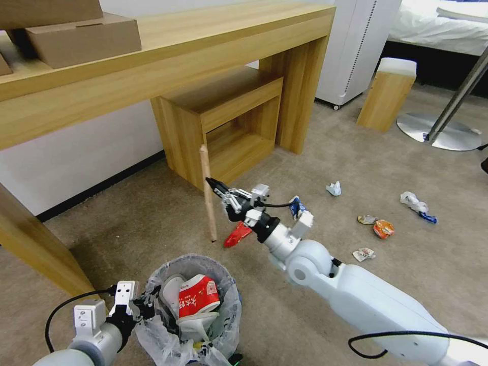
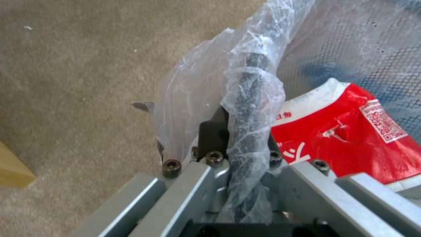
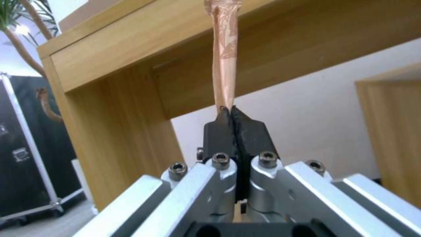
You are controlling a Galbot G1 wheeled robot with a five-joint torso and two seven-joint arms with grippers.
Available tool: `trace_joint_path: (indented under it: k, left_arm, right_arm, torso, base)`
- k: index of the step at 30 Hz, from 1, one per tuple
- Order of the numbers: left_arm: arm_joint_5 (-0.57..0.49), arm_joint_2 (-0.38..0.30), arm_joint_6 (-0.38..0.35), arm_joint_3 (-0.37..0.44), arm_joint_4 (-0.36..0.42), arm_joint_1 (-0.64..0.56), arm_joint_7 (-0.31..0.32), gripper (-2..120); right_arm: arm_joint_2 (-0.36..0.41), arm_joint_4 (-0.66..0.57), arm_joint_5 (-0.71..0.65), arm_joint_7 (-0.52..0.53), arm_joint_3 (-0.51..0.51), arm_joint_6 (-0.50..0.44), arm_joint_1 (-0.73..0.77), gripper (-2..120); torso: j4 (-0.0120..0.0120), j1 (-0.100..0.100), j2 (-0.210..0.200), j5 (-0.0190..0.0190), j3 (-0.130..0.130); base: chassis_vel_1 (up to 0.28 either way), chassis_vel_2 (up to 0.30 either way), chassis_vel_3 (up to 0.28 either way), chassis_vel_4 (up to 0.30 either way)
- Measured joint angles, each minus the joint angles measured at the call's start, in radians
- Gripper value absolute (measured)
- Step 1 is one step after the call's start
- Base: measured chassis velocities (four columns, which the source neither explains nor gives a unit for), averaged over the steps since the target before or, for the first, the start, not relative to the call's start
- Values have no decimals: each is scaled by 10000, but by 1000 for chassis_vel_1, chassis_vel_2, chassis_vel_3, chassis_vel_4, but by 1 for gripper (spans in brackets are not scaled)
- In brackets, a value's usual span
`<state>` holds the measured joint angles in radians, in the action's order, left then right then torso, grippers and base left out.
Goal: Pick up the trash bin and place the garbage on the floor into it.
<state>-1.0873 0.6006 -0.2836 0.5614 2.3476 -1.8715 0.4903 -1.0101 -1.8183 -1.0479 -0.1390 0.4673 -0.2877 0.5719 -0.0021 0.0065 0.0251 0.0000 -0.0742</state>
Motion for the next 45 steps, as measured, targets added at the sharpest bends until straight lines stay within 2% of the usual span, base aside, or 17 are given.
trace_joint_path:
  k: [13, 22, 28, 32, 34, 35, 38, 39, 45]
  left_arm:
    - [-169, -134, 15, -232, -200, 381, 112, 0]
    - [-74, -138, 14, -77, -110, 151, 126, 0]
    - [11, -124, 15, -54, -88, 40, 126, 0]
    - [-62, -57, 15, -8, -41, 79, 134, 0]
    - [-100, -65, 28, 67, -40, 95, 166, 0]
    - [-100, -65, 28, 67, -40, 95, 166, 0]
    - [-5, -69, 38, 62, -6, -21, 174, 0]
    - [-5, -69, 38, 62, -6, -21, 174, 0]
    - [124, -41, 39, -36, 0, 4, 173, 0]
  right_arm:
    - [-934, 230, -321, 621, 1320, 222, -406, 0]
    - [-1483, 579, -137, 654, 2238, 245, -531, 0]
    - [-1462, 626, -10, 538, 2365, 179, -499, 0]
    - [-1118, 592, 61, 126, 2452, 106, -517, 0]
    - [-880, 554, 157, -51, 2452, 76, -517, 8]
    - [-880, 554, 157, -51, 2452, 76, -517, 8]
    - [-638, 449, 165, -53, 2428, 76, -561, 25]
    - [-638, 449, 165, -53, 2428, 76, -561, 25]
    - [-625, 366, 117, 642, 2358, 145, -861, 46]
  torso:
    - [0, 0, 0, -1, 0]
    - [0, 0, 0, 0, 1]
    - [1, 0, 0, 0, 1]
    - [0, 0, 0, 0, 1]
    - [-2, 0, 0, 1, 1]
    - [-2, 0, 0, 1, 1]
    - [-2, 0, 0, 2, 1]
    - [-2, 0, 0, 2, 1]
    - [0, 0, 0, 2, 1]
  base:
    - [0, 0, 0, 0]
    - [0, 0, 0, 0]
    - [0, 0, 0, 0]
    - [0, 0, 0, 0]
    - [0, 0, 0, 0]
    - [0, 0, 0, 0]
    - [0, 0, 0, 0]
    - [0, 0, 0, 0]
    - [0, 0, 0, 0]
